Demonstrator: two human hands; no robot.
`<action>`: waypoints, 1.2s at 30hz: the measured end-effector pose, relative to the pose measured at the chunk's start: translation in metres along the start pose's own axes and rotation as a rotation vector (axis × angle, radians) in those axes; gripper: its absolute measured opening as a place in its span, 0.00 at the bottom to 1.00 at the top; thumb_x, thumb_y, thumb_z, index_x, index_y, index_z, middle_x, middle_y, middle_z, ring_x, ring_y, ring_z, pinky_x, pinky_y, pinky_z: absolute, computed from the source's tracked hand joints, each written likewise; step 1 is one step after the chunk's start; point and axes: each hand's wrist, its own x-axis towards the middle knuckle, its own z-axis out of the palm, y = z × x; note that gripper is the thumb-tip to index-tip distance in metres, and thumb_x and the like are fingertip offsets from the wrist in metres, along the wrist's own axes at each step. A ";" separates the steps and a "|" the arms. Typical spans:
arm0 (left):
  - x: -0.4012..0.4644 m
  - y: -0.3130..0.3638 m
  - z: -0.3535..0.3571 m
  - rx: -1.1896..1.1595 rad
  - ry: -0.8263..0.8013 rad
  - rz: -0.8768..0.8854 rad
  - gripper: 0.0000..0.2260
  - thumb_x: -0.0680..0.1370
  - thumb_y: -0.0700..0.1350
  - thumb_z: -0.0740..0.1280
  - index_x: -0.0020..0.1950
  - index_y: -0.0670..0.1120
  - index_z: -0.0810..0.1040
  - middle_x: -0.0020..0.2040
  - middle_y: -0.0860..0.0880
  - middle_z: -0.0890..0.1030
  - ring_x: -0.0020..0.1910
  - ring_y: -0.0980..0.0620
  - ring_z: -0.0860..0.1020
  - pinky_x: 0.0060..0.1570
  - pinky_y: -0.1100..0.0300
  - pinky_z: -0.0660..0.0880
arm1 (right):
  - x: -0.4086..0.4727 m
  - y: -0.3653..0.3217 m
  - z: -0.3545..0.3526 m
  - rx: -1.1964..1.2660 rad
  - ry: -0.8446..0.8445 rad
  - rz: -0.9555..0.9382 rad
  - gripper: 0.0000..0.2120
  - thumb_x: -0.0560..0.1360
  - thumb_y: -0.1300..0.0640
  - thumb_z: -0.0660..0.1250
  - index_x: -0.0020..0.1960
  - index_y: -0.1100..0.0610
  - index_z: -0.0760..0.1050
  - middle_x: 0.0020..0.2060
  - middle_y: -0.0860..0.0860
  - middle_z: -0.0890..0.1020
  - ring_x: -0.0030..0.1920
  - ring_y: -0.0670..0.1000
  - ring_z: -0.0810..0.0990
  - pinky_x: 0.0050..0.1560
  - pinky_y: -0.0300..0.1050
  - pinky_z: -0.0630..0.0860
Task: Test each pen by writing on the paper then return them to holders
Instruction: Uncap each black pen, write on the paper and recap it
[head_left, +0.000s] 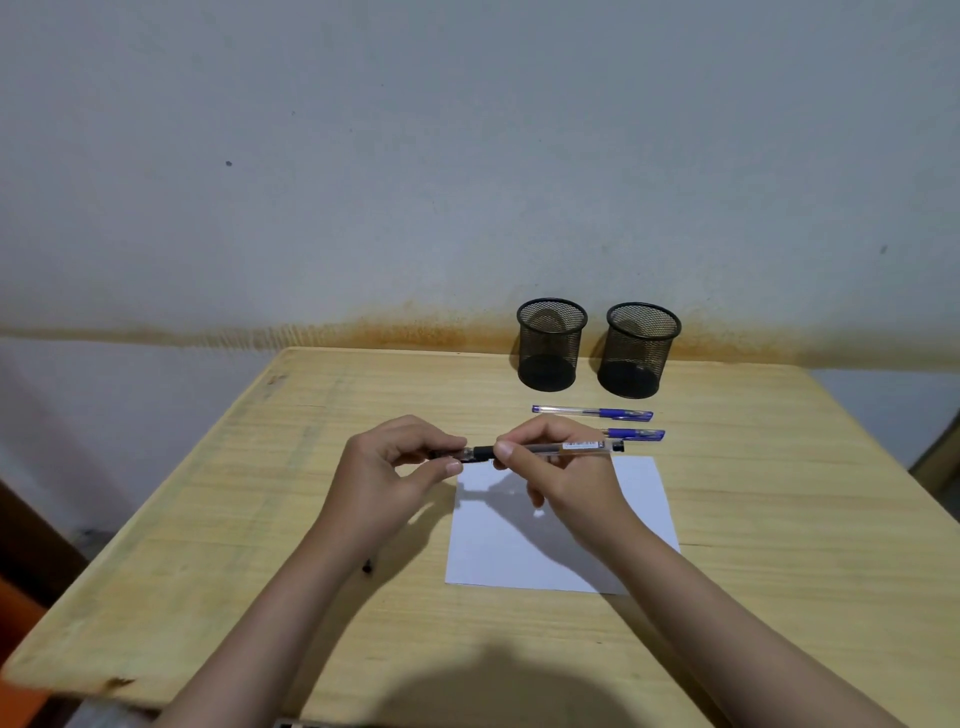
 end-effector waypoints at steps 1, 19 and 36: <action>-0.001 0.001 0.002 -0.004 -0.005 0.011 0.10 0.68 0.33 0.73 0.42 0.48 0.84 0.41 0.54 0.82 0.42 0.58 0.80 0.41 0.71 0.71 | -0.001 -0.001 0.001 0.004 -0.004 0.001 0.04 0.72 0.63 0.72 0.39 0.57 0.81 0.32 0.50 0.84 0.28 0.44 0.76 0.25 0.41 0.70; 0.014 0.005 0.013 -0.160 -0.026 0.039 0.10 0.66 0.37 0.71 0.37 0.53 0.83 0.38 0.53 0.82 0.38 0.55 0.80 0.41 0.66 0.74 | -0.006 -0.009 0.003 0.001 0.085 -0.108 0.03 0.70 0.65 0.72 0.40 0.60 0.80 0.32 0.46 0.83 0.31 0.44 0.79 0.32 0.38 0.76; 0.018 -0.037 -0.014 0.168 -0.034 0.011 0.16 0.70 0.41 0.74 0.55 0.53 0.81 0.61 0.58 0.78 0.62 0.62 0.73 0.59 0.69 0.67 | 0.012 -0.004 0.025 0.075 -0.102 0.500 0.11 0.67 0.65 0.75 0.48 0.63 0.80 0.36 0.58 0.83 0.34 0.52 0.82 0.30 0.40 0.78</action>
